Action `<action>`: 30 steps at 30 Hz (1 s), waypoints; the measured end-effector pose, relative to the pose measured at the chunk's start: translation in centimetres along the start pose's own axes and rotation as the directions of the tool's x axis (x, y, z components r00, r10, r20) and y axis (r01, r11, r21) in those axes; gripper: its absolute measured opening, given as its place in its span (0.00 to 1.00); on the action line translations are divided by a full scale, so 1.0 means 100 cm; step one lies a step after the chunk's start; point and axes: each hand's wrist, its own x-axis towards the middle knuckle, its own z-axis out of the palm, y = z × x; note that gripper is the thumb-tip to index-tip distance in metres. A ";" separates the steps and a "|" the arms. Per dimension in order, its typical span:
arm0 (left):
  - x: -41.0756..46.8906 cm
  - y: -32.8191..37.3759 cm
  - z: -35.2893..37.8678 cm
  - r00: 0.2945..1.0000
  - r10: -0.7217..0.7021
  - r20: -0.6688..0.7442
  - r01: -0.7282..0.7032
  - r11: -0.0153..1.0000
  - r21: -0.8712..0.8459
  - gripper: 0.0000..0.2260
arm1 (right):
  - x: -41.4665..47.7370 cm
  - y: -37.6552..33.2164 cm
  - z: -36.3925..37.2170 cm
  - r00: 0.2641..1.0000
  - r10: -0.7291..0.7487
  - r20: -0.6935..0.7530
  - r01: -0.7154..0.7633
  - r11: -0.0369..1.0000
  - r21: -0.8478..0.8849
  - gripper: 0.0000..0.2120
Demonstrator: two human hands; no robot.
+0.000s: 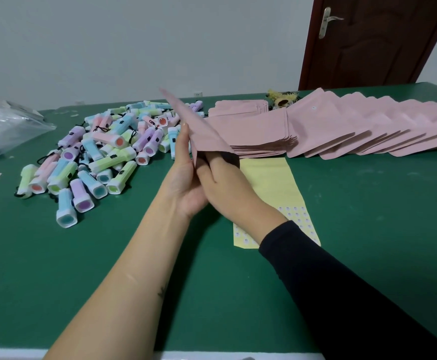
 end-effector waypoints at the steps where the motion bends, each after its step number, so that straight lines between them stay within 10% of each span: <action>1: 0.000 0.000 -0.002 1.000 0.009 0.011 -0.009 1.000 0.009 0.31 | 0.000 0.000 0.001 1.000 -0.003 -0.019 0.002 1.000 -0.017 0.12; 12: -0.004 0.000 0.000 0.984 -0.113 0.135 0.127 0.987 -0.097 0.37 | 0.001 -0.001 -0.005 0.997 -0.016 -0.069 0.011 0.997 -0.082 0.05; 21: -0.001 0.002 -0.005 0.997 0.040 -0.072 -0.049 0.990 -0.131 0.11 | -0.005 -0.005 -0.005 0.986 -0.113 0.126 0.148 0.938 -0.313 0.12; 30: -0.006 0.004 0.000 1.000 0.007 -0.001 -0.007 1.000 -0.004 0.22 | -0.005 -0.005 -0.007 0.994 -0.085 0.065 0.102 0.933 -0.345 0.17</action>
